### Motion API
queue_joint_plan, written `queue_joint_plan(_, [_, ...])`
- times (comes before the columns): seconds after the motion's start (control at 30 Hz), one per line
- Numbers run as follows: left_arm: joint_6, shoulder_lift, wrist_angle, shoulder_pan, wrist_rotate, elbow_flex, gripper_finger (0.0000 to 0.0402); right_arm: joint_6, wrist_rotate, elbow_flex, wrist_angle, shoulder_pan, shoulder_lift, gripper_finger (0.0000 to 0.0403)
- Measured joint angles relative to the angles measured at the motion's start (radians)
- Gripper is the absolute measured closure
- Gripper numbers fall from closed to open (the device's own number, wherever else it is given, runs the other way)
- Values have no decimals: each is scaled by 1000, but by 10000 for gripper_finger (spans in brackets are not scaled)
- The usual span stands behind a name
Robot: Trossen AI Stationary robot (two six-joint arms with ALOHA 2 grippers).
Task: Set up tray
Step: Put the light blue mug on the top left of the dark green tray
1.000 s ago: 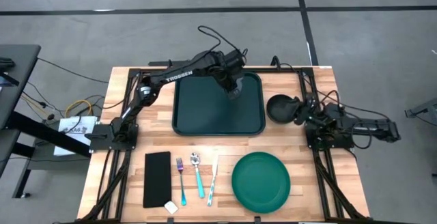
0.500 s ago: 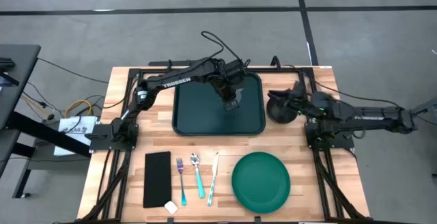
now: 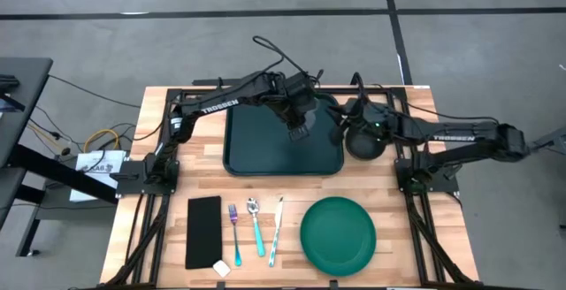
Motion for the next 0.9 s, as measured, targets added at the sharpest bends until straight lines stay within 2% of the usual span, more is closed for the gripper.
queue_joint_plan(0.43, [33,0,30,-17,15,0,401,2,-2,31,0,-87,68,342])
queue_joint_plan(0.9, [51,0,64,-12,20,0,401,2,0,31,29,-98,68,331])
